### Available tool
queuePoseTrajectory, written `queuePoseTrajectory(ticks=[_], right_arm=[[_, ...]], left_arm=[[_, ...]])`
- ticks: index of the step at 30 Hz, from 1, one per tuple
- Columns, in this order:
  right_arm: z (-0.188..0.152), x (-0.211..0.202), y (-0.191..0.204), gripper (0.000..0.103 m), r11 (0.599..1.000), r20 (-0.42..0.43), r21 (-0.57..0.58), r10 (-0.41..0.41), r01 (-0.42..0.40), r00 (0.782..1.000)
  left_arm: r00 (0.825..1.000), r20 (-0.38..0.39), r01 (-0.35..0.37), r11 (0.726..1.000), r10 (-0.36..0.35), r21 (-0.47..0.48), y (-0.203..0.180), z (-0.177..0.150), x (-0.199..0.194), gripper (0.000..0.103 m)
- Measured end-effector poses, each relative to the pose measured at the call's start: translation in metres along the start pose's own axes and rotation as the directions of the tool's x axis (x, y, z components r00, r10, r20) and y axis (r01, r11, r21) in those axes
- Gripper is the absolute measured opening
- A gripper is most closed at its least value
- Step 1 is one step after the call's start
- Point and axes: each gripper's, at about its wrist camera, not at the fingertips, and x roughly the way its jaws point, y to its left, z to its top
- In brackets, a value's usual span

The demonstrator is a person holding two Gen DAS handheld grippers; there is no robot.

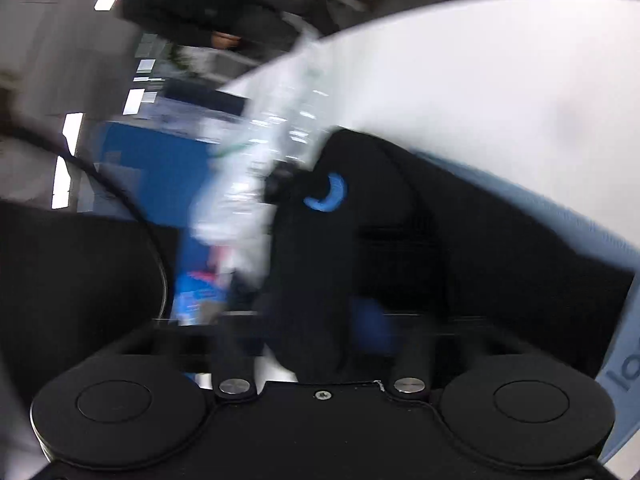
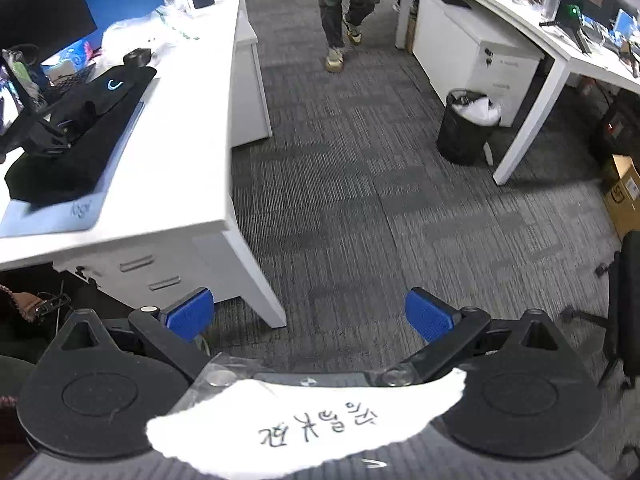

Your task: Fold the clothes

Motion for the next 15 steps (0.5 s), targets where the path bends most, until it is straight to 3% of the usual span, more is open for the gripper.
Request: queuePoseTrajectory(ticks=[3,5,7,8,9,10,15], right_arm=[[0.011,-0.002,0.041,0.103,1.000,-0.014,0.026,-0.015,0.015,1.000],[0.019,-0.003,0.070,0.103,0.999,-0.022,0.039,-0.021,0.022,1.000],[0.026,-0.005,0.091,0.103,0.999,-0.034,0.025,-0.027,0.028,0.999],[0.029,-0.006,0.100,0.103,0.999,-0.035,0.012,-0.030,0.031,0.999],[0.032,-0.008,0.110,0.103,0.999,-0.033,-0.007,-0.034,0.033,0.999],[0.034,-0.009,0.119,0.103,0.999,-0.031,-0.027,-0.038,0.037,0.999],[0.049,-0.003,0.140,0.103,0.995,-0.025,-0.095,-0.043,0.041,0.999]], left_arm=[[0.981,0.094,0.173,0.985,-0.171,-0.014,-0.001,-0.013,-0.012,0.004],[0.963,0.147,0.231,0.973,-0.225,-0.026,0.009,-0.018,-0.022,0.023],[0.947,0.205,0.262,0.964,-0.249,-0.040,0.023,-0.023,-0.031,0.064],[0.938,0.232,0.273,0.961,-0.257,-0.040,0.029,-0.025,-0.033,0.072],[0.928,0.256,0.290,0.956,-0.271,-0.037,0.034,-0.026,-0.036,0.087],[0.916,0.279,0.310,0.950,-0.289,-0.032,0.038,-0.028,-0.039,0.093],[0.823,0.312,0.493,0.870,-0.475,0.025,0.045,-0.033,-0.046,0.094]])
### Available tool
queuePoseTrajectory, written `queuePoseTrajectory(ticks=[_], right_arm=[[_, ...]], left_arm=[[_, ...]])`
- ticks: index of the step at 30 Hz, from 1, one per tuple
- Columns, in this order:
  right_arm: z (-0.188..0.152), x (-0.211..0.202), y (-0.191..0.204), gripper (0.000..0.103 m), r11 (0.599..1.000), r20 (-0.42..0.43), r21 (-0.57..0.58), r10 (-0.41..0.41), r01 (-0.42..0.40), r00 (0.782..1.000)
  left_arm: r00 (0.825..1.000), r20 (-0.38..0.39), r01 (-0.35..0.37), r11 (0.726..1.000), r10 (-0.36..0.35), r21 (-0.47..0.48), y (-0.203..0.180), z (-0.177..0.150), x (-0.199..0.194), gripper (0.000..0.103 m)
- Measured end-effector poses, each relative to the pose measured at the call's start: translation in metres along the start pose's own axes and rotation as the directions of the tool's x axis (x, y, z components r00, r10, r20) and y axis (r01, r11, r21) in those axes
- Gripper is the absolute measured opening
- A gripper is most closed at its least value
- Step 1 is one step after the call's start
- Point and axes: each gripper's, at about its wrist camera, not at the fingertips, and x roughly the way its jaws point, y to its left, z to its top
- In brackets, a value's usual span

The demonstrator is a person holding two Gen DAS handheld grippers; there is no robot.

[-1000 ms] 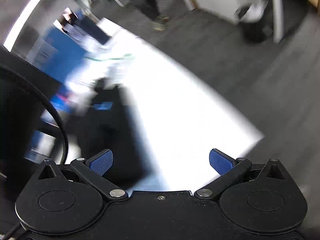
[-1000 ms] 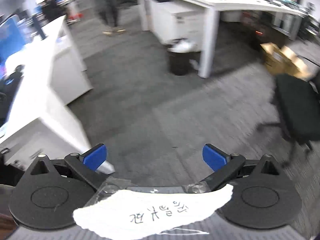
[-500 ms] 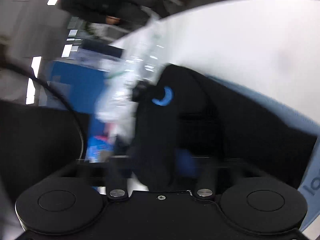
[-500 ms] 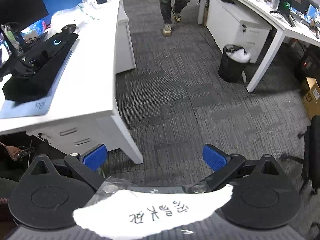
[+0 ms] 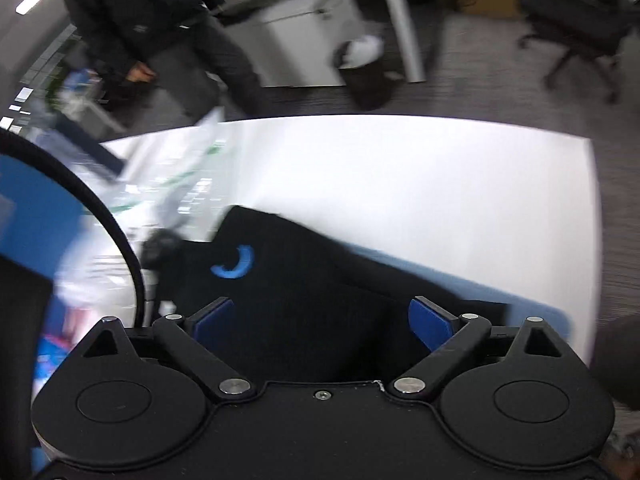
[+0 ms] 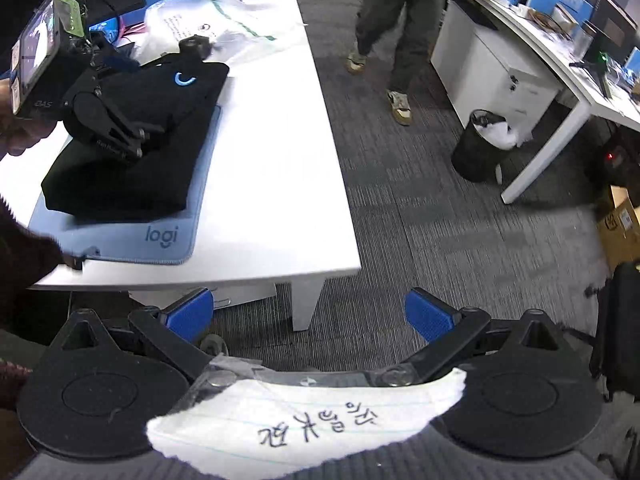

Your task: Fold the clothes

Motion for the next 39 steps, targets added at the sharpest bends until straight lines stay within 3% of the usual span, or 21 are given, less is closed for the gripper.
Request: queuePoseTrajectory(ticks=[3,5,6,8,11,14,16,18,21,22,24,25,26,28,29,30,33,36,39], right_arm=[[0.013,0.008,-0.005,0.103,0.999,-0.003,0.025,0.020,-0.020,1.000],[0.018,0.011,-0.008,0.103,0.999,0.002,0.038,0.037,-0.037,0.999],[0.020,0.013,-0.009,0.103,0.998,0.005,0.037,0.043,-0.044,0.999],[0.021,0.014,-0.009,0.103,0.998,0.009,0.026,0.048,-0.048,0.999],[0.020,0.014,-0.008,0.103,0.998,0.014,0.015,0.058,-0.058,0.998],[0.020,0.016,-0.011,0.103,0.997,0.009,0.029,0.068,-0.068,0.998],[0.023,0.018,-0.013,0.103,0.997,0.006,0.039,0.069,-0.069,0.998],[0.027,0.020,-0.013,0.103,0.996,0.007,0.040,0.077,-0.077,0.997],[0.034,0.025,-0.007,0.103,0.995,0.006,0.017,0.100,-0.101,0.995],[0.037,0.027,-0.004,0.103,0.994,0.003,0.004,0.109,-0.109,0.994],[0.044,0.032,0.007,0.103,0.991,-0.007,-0.029,0.129,-0.130,0.992],[0.049,0.034,0.014,0.103,0.989,-0.012,-0.054,0.139,-0.139,0.990],[0.054,0.036,0.021,0.103,0.986,-0.018,-0.078,0.148,-0.149,0.989],[0.065,0.040,0.039,0.103,0.976,-0.025,-0.140,0.166,-0.168,0.986],[0.072,0.042,0.051,0.103,0.968,-0.026,-0.172,0.178,-0.180,0.984],[0.079,0.046,0.064,0.103,0.959,-0.031,-0.203,0.194,-0.197,0.980],[0.105,0.063,0.109,0.103,0.924,-0.061,-0.282,0.253,-0.260,0.966],[0.132,0.079,0.158,0.103,0.890,-0.084,-0.352,0.279,-0.291,0.957],[0.158,0.074,0.191,0.103,0.884,-0.043,-0.365,0.296,-0.291,0.954]], left_arm=[[0.999,-0.041,0.015,1.000,-0.016,-0.016,0.001,-0.003,0.013,0.090],[0.995,-0.103,-0.010,0.999,0.007,-0.032,0.005,-0.005,0.033,0.044],[0.992,-0.127,-0.019,0.999,0.013,-0.048,0.009,-0.005,0.040,0.003],[0.988,-0.152,-0.027,0.995,0.012,-0.096,0.023,-0.005,0.046,0.002],[0.992,-0.121,-0.056,0.971,0.029,-0.230,0.044,-0.004,0.029,0.002],[0.987,-0.109,-0.149,0.906,0.115,-0.395,0.079,-0.018,-0.003,0.002],[0.972,-0.149,-0.233,0.828,0.182,-0.509,0.104,-0.049,-0.029,0.002],[0.945,-0.217,-0.326,0.727,0.243,-0.605,0.129,-0.089,-0.055,0.002],[0.867,-0.424,-0.495,0.554,0.262,-0.669,0.152,-0.179,-0.072,0.005],[0.847,-0.480,-0.526,0.492,0.229,-0.694,0.156,-0.211,-0.076,0.021],[0.823,-0.545,-0.562,0.360,0.159,-0.745,0.161,-0.266,-0.089,0.039],[0.816,-0.557,-0.576,0.294,0.155,-0.763,0.161,-0.286,-0.101,0.039],[0.801,-0.573,-0.598,0.257,0.171,-0.759,0.160,-0.298,-0.113,0.043],[0.780,-0.582,-0.626,0.266,0.232,-0.733,0.154,-0.304,-0.133,0.062],[0.773,-0.579,-0.634,0.275,0.260,-0.723,0.150,-0.303,-0.140,0.066],[0.773,-0.569,-0.633,0.287,0.278,-0.719,0.146,-0.296,-0.146,0.073],[0.824,-0.496,-0.566,0.363,0.273,-0.740,0.147,-0.270,-0.142,0.077],[0.860,-0.445,-0.510,0.429,0.249,-0.746,0.140,-0.241,-0.140,0.085],[0.889,-0.381,-0.458,0.480,0.254,-0.748,0.139,-0.213,-0.139,0.089]])
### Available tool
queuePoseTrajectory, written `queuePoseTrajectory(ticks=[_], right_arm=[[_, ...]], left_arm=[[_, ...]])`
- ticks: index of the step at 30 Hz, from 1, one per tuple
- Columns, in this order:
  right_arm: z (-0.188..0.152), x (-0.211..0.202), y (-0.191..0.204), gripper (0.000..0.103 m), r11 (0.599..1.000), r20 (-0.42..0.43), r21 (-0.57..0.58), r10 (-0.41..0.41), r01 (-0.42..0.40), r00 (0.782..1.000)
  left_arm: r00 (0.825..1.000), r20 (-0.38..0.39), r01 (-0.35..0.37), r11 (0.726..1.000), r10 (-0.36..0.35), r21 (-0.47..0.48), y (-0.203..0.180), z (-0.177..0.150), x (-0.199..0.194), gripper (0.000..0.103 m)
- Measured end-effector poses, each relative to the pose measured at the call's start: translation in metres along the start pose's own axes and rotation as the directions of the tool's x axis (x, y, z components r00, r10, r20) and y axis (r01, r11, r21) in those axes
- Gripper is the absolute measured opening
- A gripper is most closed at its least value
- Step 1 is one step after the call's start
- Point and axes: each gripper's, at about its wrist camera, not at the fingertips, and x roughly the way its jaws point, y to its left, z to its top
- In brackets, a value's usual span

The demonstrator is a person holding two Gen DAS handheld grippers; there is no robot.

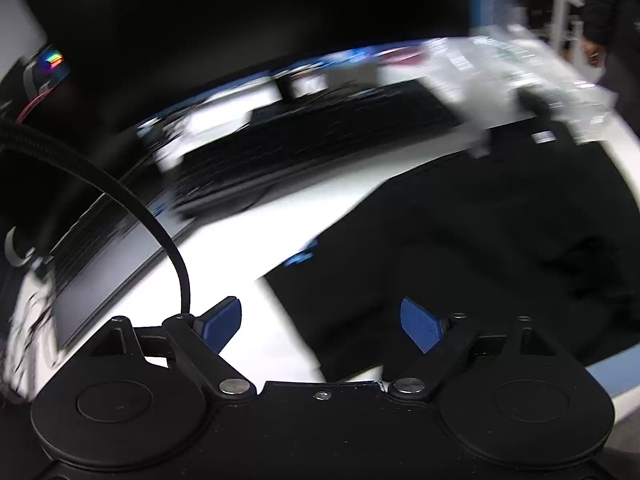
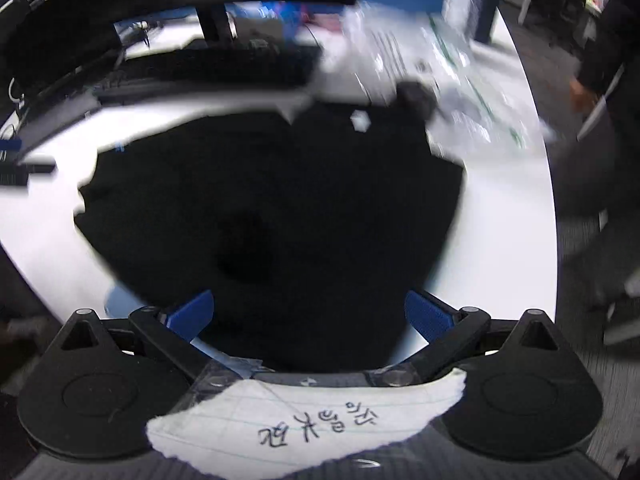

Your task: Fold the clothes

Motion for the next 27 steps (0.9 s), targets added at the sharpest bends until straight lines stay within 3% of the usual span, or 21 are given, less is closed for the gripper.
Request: queuePoseTrajectory(ticks=[5,9,13,17,20,25,27], right_arm=[[0.025,-0.025,-0.006,0.103,0.988,0.097,0.154,-0.012,-0.003,0.995],[0.029,-0.058,-0.031,0.103,0.963,0.182,0.265,-0.103,0.053,0.978],[0.020,-0.096,-0.073,0.103,0.910,0.250,0.407,-0.194,0.079,0.949],[0.002,-0.137,-0.112,0.103,0.842,0.307,0.529,-0.305,0.104,0.902],[-0.021,-0.174,-0.138,0.103,0.783,0.345,0.616,-0.368,0.087,0.863],[-0.068,-0.232,-0.180,0.103,0.616,0.302,0.786,-0.452,0.049,0.839],[-0.090,-0.255,-0.189,0.103,0.586,0.314,0.809,-0.482,0.034,0.818]], left_arm=[[0.995,0.077,0.059,0.995,-0.066,0.081,-0.030,0.027,-0.016,0.095],[0.988,0.128,0.071,0.988,-0.089,0.140,-0.057,0.075,-0.001,0.095],[0.966,0.223,0.106,0.985,-0.135,0.138,-0.085,0.122,-0.020,0.095],[0.940,0.301,0.124,0.983,-0.160,0.133,-0.114,0.157,-0.048,0.098],[0.938,0.280,0.178,0.977,-0.205,0.118,-0.131,0.171,-0.065,0.100],[0.922,0.303,0.210,0.968,-0.242,0.135,-0.154,0.168,-0.095,0.101],[0.923,0.296,0.214,0.967,-0.246,0.135,-0.162,0.165,-0.101,0.101]])
